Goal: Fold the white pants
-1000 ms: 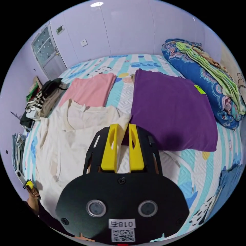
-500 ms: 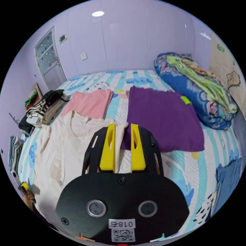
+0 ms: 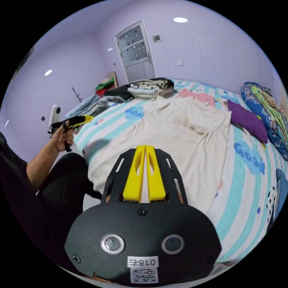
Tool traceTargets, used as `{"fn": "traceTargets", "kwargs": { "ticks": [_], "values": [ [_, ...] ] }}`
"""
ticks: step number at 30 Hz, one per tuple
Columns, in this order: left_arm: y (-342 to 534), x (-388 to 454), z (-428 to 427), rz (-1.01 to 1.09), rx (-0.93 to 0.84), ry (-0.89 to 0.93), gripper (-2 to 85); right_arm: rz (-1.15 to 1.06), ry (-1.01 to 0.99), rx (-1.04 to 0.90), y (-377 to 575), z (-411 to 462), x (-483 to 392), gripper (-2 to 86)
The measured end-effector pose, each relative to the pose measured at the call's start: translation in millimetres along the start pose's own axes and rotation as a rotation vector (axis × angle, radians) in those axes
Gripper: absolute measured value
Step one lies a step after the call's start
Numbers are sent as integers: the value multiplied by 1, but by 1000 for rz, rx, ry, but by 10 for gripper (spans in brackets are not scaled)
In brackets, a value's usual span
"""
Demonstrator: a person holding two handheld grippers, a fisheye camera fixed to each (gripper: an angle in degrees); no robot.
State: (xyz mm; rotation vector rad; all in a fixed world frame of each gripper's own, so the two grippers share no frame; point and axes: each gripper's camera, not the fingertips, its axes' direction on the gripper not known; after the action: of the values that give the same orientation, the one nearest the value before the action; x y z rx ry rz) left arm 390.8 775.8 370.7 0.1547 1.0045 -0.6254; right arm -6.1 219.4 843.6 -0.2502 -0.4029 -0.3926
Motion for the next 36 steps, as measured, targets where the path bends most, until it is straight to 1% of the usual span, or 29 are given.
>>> {"fn": "traceTargets", "kwargs": {
  "ticks": [3,4,5,6,8,11,14,22,25,28,31,33,36],
  "values": [
    [58,8,3,-138,-111,-9,51,8,65,-60,28,25,-22,-2],
    [67,9,8,-161,-143,-3,53,-4,104,-92,36,37,-27,-3],
    [80,12,17,-169,-213,-14,58,-14,127,-112,40,43,-30,-4],
    [82,20,23,-142,-289,-102,62,-31,179,-157,48,58,-34,-4],
    [80,33,27,-82,-339,-206,68,-31,215,-219,61,78,-38,-5],
    [89,38,44,-93,-419,-153,79,-4,233,-184,79,90,-44,-6],
    [95,51,57,-39,-479,-187,87,-19,258,-207,87,105,-51,-5],
    [86,67,64,51,-494,-237,102,-18,265,-234,106,137,-61,-2],
    [83,64,65,51,-507,-217,106,-7,252,-246,111,149,-60,-2],
    [79,54,57,6,-498,-157,103,-1,241,-257,115,158,-59,-2],
    [79,51,59,-4,-547,-72,95,-9,243,-266,118,167,-61,-2],
    [77,54,60,17,-565,-116,90,-9,244,-270,119,172,-61,-3],
    [73,50,61,14,-581,-109,86,-9,248,-272,122,181,-62,-3]
  ]
}}
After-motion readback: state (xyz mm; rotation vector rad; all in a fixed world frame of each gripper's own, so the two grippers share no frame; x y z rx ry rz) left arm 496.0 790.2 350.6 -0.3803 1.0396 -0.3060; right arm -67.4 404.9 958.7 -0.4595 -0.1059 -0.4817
